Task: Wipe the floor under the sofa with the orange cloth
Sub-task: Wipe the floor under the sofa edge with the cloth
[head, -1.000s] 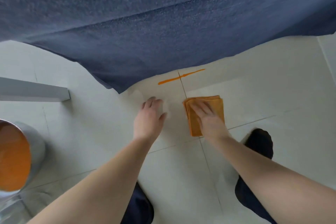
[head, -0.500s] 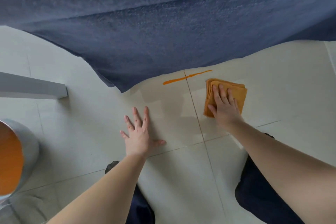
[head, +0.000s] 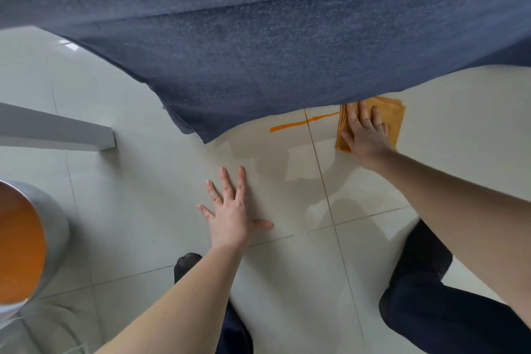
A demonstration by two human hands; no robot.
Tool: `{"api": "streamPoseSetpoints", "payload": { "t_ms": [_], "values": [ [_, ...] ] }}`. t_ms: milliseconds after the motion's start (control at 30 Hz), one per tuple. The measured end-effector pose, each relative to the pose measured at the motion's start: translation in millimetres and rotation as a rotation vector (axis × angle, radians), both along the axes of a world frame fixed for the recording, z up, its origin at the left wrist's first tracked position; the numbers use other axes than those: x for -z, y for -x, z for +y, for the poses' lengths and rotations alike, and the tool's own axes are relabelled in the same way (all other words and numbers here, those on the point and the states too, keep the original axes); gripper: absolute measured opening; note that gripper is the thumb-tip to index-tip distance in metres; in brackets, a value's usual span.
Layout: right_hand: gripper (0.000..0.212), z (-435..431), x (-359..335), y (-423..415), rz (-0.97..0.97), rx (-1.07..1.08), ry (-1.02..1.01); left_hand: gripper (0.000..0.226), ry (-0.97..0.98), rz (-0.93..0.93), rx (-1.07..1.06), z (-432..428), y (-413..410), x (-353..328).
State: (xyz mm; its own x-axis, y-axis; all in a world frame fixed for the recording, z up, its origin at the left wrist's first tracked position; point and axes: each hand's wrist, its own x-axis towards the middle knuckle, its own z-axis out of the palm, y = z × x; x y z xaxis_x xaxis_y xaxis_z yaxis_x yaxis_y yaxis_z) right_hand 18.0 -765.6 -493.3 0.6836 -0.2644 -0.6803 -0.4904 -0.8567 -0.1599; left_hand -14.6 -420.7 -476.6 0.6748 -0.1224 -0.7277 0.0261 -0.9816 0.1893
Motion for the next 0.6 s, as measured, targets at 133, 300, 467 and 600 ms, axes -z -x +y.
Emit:
{"api": "streamPoseSetpoints", "payload": {
  "t_ms": [133, 300, 467, 600],
  "values": [
    [0.073, 7, -2, 20, 0.060, -0.072, 0.013, 0.147, -0.002, -0.010, -0.003, 0, 0, -1],
    [0.072, -1, -1, -24, 0.041, 0.028, 0.008, 0.148, 0.013, -0.026, -0.029, 1, 0, 1],
    [0.072, 11, -7, -14, 0.029, 0.008, 0.000, 0.149, 0.026, -0.029, -0.056, 3, 0, 0],
    [0.074, 16, -6, 8, 0.086, -0.063, -0.008, 0.149, 0.029, -0.047, -0.066, 4, 0, 2]
  ]
}}
